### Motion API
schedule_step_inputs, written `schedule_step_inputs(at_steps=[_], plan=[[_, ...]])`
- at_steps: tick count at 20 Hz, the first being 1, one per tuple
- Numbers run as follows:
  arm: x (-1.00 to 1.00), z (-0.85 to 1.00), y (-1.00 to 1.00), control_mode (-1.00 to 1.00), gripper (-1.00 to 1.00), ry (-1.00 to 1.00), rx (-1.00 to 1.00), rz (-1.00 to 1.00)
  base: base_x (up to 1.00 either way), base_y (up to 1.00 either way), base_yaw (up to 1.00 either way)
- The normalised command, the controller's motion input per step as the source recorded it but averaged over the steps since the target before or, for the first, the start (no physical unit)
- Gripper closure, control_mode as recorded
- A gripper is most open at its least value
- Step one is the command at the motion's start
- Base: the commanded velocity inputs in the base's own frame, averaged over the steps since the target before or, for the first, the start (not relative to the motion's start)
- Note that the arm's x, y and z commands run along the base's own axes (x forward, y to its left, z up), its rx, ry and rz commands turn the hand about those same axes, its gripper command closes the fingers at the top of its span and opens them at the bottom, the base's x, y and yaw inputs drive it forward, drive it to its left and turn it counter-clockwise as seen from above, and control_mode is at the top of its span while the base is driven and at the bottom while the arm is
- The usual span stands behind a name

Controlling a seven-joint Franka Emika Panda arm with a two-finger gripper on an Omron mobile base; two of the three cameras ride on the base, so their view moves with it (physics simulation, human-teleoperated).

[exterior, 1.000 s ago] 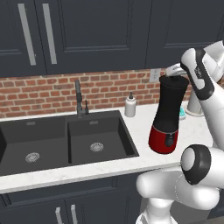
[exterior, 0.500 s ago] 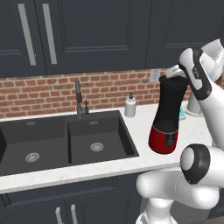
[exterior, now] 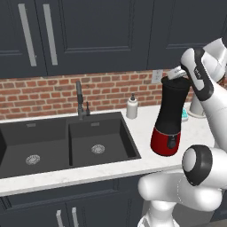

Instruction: Close the lid blender by securely placing the lid on top.

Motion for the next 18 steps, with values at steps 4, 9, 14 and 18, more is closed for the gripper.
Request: schedule_step_inputs(at_steps=[4, 9, 14, 18], plan=[[0.00, -0.19, 0.00, -1.00, 1.00, -0.03, 0.00, 0.05, 0.00, 0.00, 0.00], [0.00, -0.19, 0.01, -1.00, 1.00, -0.18, 0.00, 0.08, 0.00, 0.00, 0.00], [0.00, -0.23, 0.01, -1.00, 1.00, -0.25, 0.00, 0.10, 0.00, 0.00, 0.00], [0.00, -0.24, 0.00, -1.00, 1.00, -0.11, 0.00, 0.08, 0.00, 0.00, 0.00]])
